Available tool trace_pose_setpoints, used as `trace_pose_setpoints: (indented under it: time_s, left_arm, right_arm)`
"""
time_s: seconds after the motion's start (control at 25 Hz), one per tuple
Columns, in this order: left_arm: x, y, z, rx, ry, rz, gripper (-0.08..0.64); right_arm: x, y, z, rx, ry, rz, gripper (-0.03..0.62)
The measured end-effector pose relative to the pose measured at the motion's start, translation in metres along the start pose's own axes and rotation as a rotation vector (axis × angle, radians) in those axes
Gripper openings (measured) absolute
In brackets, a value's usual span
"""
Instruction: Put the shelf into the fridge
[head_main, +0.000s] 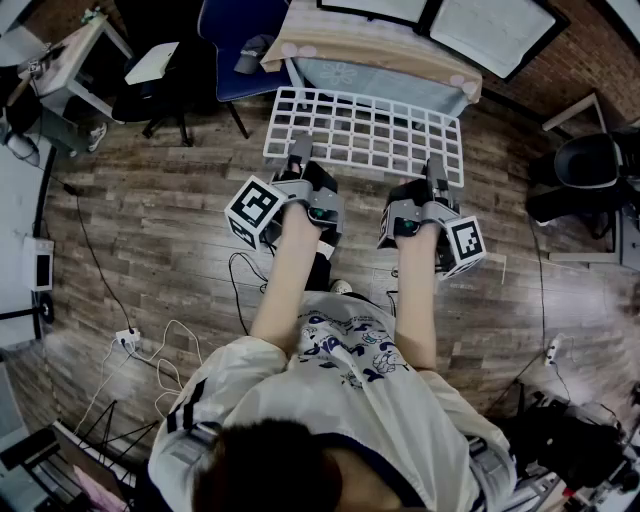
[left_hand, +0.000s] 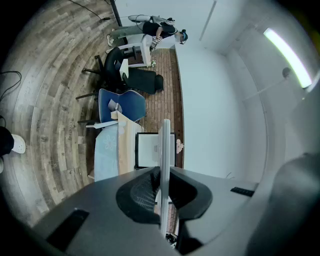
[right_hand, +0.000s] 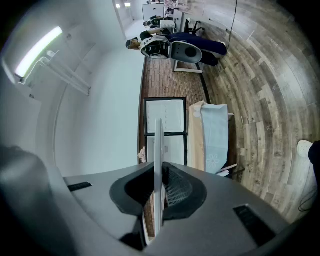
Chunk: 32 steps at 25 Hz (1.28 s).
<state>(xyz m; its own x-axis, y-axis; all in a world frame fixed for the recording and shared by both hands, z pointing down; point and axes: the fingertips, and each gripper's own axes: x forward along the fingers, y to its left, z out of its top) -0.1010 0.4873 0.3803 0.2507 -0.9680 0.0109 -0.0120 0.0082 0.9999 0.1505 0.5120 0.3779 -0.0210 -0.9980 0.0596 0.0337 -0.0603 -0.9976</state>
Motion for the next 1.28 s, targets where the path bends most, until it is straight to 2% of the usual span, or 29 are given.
trace_pose_setpoints:
  time_s: [0.8, 1.28]
  left_arm:
    - [0.019, 0.008, 0.009, -0.015, -0.001, 0.012, 0.035]
    - [0.103, 0.008, 0.043, -0.020, 0.021, 0.019, 0.037]
  right_arm:
    - [0.025, -0.003, -0.003, -0.011, -0.014, 0.001, 0.049]
    - [0.112, -0.002, -0.014, -0.003, -0.028, -0.004, 0.049]
